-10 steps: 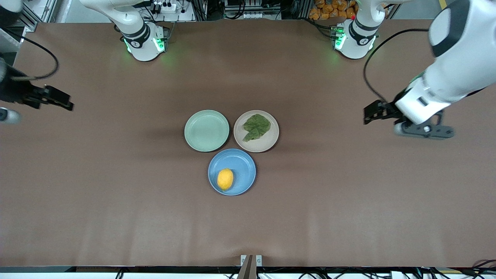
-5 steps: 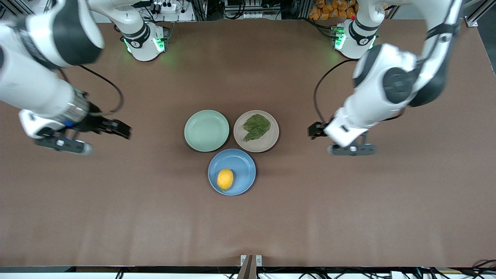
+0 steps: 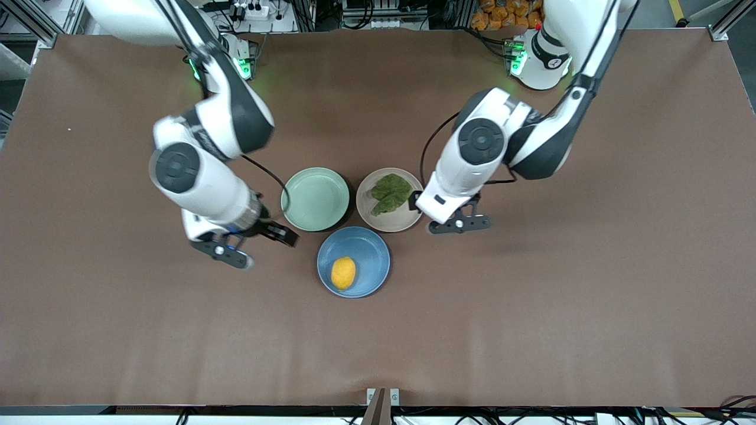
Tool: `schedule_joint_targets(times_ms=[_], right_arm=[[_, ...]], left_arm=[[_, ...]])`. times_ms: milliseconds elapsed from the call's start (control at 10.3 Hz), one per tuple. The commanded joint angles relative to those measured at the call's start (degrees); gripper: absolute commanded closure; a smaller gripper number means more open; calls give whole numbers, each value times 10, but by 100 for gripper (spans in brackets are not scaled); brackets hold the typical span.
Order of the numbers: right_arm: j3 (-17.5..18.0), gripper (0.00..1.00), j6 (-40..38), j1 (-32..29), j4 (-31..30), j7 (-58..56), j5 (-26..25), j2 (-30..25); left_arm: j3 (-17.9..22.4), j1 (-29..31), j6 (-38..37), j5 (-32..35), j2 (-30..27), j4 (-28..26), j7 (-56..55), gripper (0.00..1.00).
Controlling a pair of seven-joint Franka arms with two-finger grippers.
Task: Pick lemon and lettuce from blue and beige plates
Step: 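Lower the right gripper over the lemon while the left gripper reaches the lettuce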
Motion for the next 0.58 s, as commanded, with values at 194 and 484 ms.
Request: schedule_joint_targets(times_ms=[194,484], right_arm=[[16,0,103,21,45,85,-12,95],[15,0,167,36,47,99,-17,132]], left_arm=[[8,-67,9,64,92,46,-80,0],[7,-84,26,70,123,46,-79,0]])
